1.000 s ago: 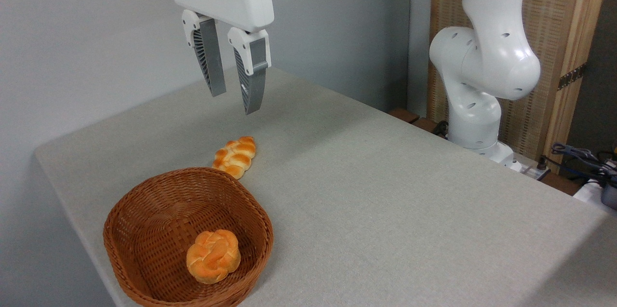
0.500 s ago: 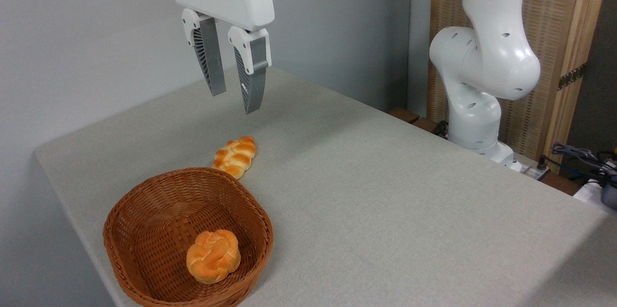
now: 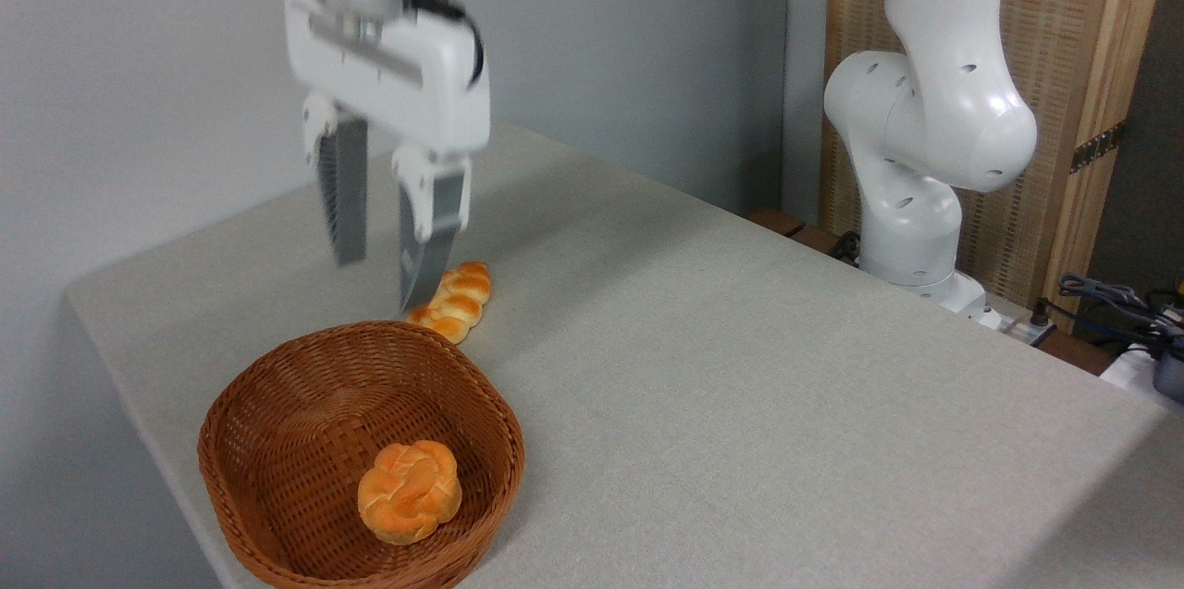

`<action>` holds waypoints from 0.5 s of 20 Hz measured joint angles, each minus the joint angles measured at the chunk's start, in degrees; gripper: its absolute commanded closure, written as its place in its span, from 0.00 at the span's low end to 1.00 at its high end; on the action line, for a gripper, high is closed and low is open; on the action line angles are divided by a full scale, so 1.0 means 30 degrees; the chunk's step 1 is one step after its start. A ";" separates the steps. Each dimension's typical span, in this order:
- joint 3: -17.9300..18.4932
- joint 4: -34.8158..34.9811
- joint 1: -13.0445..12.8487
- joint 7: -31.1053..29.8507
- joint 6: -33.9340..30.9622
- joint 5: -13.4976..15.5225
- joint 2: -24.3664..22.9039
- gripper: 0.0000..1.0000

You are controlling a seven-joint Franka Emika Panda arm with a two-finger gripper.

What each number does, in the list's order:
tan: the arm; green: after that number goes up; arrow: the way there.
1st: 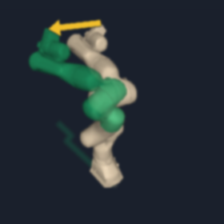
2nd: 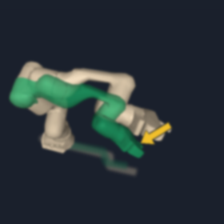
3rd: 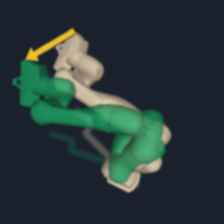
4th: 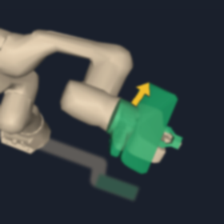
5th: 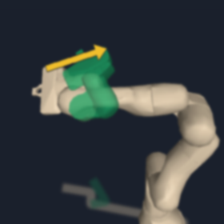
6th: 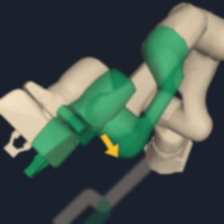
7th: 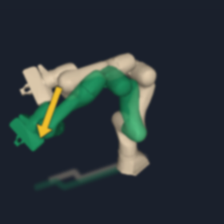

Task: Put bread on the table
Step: 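Lower the gripper into the basket and close it on the round bun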

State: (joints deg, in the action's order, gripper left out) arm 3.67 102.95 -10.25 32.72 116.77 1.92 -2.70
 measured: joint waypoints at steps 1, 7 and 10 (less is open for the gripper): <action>0.0026 0.0612 0.0000 0.0000 0.1301 0.0000 0.0219 0.00; 0.0230 0.1547 0.0122 0.0002 0.5480 -0.0811 0.2849 0.00; 0.0440 0.1531 0.0144 0.0030 0.5532 -0.1874 0.3166 0.00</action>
State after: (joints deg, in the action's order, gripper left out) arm 4.99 107.54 -9.82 32.81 133.37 -3.71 6.80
